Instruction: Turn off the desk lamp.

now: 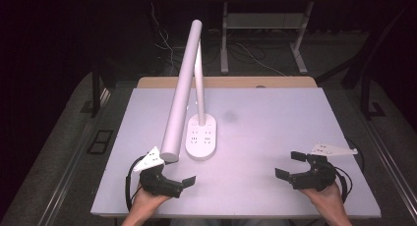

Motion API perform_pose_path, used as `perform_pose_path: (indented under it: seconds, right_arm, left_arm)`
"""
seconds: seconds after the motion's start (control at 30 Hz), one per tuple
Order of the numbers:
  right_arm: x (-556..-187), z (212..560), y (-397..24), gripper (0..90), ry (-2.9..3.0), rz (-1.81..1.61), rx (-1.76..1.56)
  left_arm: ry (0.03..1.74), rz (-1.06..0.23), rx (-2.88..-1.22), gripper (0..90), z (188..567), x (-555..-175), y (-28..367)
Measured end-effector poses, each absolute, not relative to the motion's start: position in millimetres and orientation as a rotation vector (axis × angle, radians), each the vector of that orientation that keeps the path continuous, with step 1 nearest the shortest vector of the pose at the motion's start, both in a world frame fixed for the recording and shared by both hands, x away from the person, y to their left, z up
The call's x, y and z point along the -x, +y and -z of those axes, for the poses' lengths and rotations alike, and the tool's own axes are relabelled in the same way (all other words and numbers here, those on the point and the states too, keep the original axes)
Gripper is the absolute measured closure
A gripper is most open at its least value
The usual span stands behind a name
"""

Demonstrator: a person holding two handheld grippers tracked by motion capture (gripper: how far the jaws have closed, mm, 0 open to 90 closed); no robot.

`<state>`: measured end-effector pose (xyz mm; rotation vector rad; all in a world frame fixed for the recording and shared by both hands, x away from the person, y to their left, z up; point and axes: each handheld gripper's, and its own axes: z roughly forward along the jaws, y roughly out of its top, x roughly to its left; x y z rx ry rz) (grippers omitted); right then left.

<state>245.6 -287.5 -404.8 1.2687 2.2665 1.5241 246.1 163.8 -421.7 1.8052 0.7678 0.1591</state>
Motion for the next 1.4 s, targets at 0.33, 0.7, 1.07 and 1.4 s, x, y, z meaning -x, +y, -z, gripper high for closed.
perform_pose_path:
  seconds: [0.33,0.7,1.07,1.4]
  right_arm:
    - [-247,405,-288,0.9,2.284,-1.512,-1.273]
    - [-248,405,-287,0.9,2.314,-1.502,-1.283]
    - [-248,403,-290,0.9,2.32,-1.486,-1.29]
    - [-253,394,-287,0.9,2.35,-1.444,-1.282]
  left_arm:
    - [0.771,-0.159,-1.801,0.0,421,-246,166]
    - [0.771,-0.159,-1.797,0.0,421,-246,166]
    - [0.768,-0.156,-1.788,0.0,420,-245,168]
    - [0.773,-0.159,-1.775,0.0,420,-245,170]
